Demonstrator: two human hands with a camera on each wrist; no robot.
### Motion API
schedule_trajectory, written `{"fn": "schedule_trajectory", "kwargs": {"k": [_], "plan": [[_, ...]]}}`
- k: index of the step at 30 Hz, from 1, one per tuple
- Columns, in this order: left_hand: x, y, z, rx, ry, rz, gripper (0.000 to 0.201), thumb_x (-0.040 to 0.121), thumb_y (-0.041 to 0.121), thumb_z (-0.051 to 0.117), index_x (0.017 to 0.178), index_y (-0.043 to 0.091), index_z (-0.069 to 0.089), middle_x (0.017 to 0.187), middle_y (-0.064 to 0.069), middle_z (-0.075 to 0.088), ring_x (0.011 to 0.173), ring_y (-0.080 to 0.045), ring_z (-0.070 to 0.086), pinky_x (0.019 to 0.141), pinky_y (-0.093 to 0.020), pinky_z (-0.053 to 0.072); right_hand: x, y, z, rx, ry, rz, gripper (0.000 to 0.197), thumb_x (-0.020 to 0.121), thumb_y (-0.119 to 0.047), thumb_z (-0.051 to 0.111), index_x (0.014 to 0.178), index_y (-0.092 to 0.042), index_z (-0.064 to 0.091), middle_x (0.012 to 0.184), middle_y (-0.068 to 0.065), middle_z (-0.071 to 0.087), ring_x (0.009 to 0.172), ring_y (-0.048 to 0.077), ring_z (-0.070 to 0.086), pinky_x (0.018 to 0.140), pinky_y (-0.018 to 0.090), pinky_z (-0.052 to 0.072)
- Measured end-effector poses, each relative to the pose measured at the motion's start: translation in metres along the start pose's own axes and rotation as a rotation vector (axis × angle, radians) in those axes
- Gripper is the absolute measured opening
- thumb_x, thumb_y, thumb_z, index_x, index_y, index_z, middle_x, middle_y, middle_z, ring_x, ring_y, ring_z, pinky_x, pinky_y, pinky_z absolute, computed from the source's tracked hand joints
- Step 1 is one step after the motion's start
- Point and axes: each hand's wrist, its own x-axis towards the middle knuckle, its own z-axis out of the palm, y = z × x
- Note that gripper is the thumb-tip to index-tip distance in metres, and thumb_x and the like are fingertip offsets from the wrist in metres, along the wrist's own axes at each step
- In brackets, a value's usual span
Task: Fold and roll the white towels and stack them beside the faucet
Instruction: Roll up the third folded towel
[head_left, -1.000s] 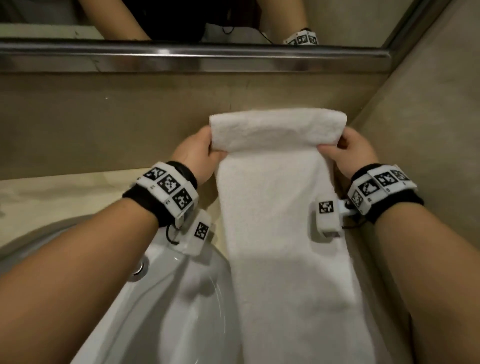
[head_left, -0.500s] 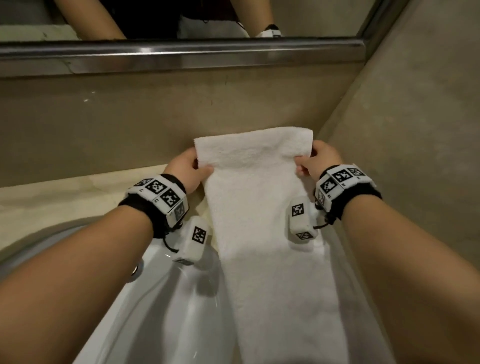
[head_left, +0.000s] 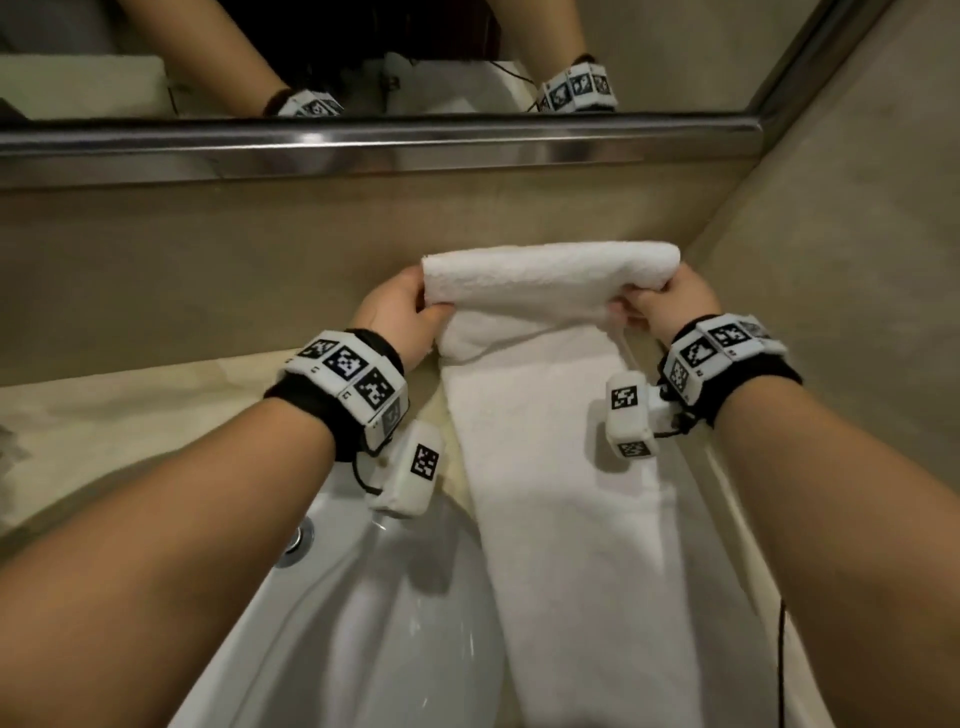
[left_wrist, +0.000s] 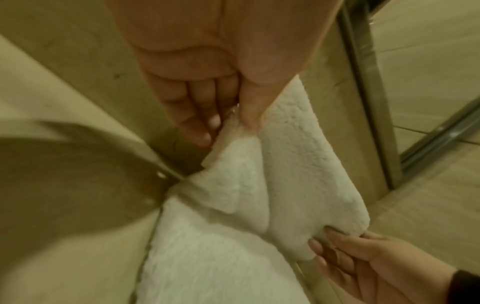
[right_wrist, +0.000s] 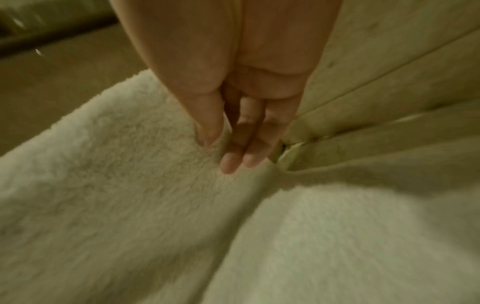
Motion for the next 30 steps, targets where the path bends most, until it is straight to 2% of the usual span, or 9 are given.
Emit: {"fn": "schedule_trajectory", "kwargs": {"k": [2, 6, 9, 13, 18, 20, 23, 26, 30], "plan": [[-0.001, -0.007, 0.005, -0.001, -0.005, -0.064, 0.036, 0.091, 0.024, 0.051, 0.125, 0.013, 0.051, 0.120, -0.010, 0.062, 0.109, -0.028, 0.057, 0.090, -0.029, 0.044, 0.001, 0.008, 0.006, -0.050, -0.003, 0.040, 0.030, 0.087, -0.001, 0.053, 0.117, -0.007, 0.053, 0.077, 0.004, 0.061, 0.067, 0.019, 0.060, 0.071, 0.035, 0.055], [-0.002, -0.013, 0.011, -0.041, 0.011, -0.105, 0.040, 0.089, 0.032, 0.053, 0.126, 0.017, 0.048, 0.115, -0.003, 0.061, 0.102, -0.020, 0.056, 0.080, -0.024, 0.037, 0.012, 0.012, 0.011, -0.141, 0.081, 0.018, 0.027, 0.085, -0.015, 0.057, 0.112, -0.012, 0.053, 0.090, 0.007, 0.066, 0.075, 0.020, 0.065, 0.068, 0.028, 0.058], [-0.006, -0.016, 0.014, -0.044, -0.059, -0.117, 0.054, 0.079, 0.035, 0.067, 0.126, 0.021, 0.045, 0.104, 0.008, 0.057, 0.092, -0.011, 0.052, 0.079, -0.024, 0.038, 0.014, 0.010, 0.010, -0.242, 0.097, 0.054, 0.031, 0.086, -0.028, 0.055, 0.113, -0.013, 0.050, 0.102, 0.009, 0.066, 0.092, 0.030, 0.065, 0.088, 0.045, 0.052], [-0.010, -0.019, 0.017, 0.095, -0.114, -0.112, 0.045, 0.083, 0.021, 0.063, 0.125, 0.012, 0.048, 0.117, -0.009, 0.062, 0.103, -0.025, 0.059, 0.078, -0.024, 0.041, 0.003, 0.005, 0.011, -0.283, 0.078, 0.040, 0.032, 0.091, -0.037, 0.045, 0.105, -0.009, 0.053, 0.085, 0.008, 0.066, 0.087, 0.031, 0.065, 0.084, 0.046, 0.052], [-0.023, -0.026, 0.010, -0.070, -0.329, -0.144, 0.043, 0.091, 0.016, 0.050, 0.132, 0.013, 0.040, 0.089, -0.007, 0.066, 0.055, -0.009, 0.064, 0.053, -0.020, 0.055, -0.013, 0.007, -0.002, -0.592, -0.028, 0.000, 0.036, 0.095, -0.039, 0.035, 0.107, -0.009, 0.053, 0.070, 0.004, 0.059, 0.069, 0.023, 0.056, 0.068, 0.031, 0.039], [-0.022, -0.028, 0.005, 0.065, -0.256, -0.122, 0.041, 0.092, 0.020, 0.048, 0.132, 0.014, 0.040, 0.101, -0.013, 0.066, 0.076, -0.022, 0.065, 0.066, -0.030, 0.053, -0.017, 0.012, -0.006, -0.587, -0.071, 0.020, 0.027, 0.095, -0.034, 0.038, 0.105, -0.013, 0.051, 0.064, 0.003, 0.060, 0.057, 0.016, 0.058, 0.064, 0.034, 0.049], [-0.010, -0.029, 0.001, 0.186, -0.082, -0.096, 0.041, 0.093, 0.024, 0.046, 0.132, 0.011, 0.041, 0.124, -0.016, 0.058, 0.110, -0.031, 0.055, 0.082, -0.027, 0.038, -0.014, 0.013, 0.001, -0.422, -0.027, 0.043, 0.006, 0.094, -0.015, 0.042, 0.098, -0.013, 0.047, 0.068, 0.005, 0.059, 0.045, 0.005, 0.059, 0.056, 0.026, 0.052], [-0.002, -0.025, 0.003, 0.138, -0.051, -0.115, 0.040, 0.094, 0.027, 0.044, 0.130, 0.009, 0.042, 0.127, -0.016, 0.056, 0.116, -0.033, 0.051, 0.084, -0.027, 0.035, -0.004, 0.008, 0.013, -0.417, -0.031, 0.024, 0.022, 0.082, -0.009, 0.056, 0.102, -0.008, 0.045, 0.077, -0.001, 0.054, 0.061, 0.013, 0.061, 0.058, 0.030, 0.053], [0.000, -0.035, 0.007, 0.151, -0.064, -0.136, 0.040, 0.094, 0.030, 0.043, 0.129, 0.009, 0.043, 0.126, -0.016, 0.056, 0.115, -0.033, 0.051, 0.086, -0.030, 0.037, 0.005, 0.011, 0.019, -0.298, 0.065, 0.012, 0.025, 0.082, -0.009, 0.059, 0.097, -0.016, 0.040, 0.073, -0.004, 0.050, 0.046, 0.005, 0.054, 0.041, 0.015, 0.044]]}}
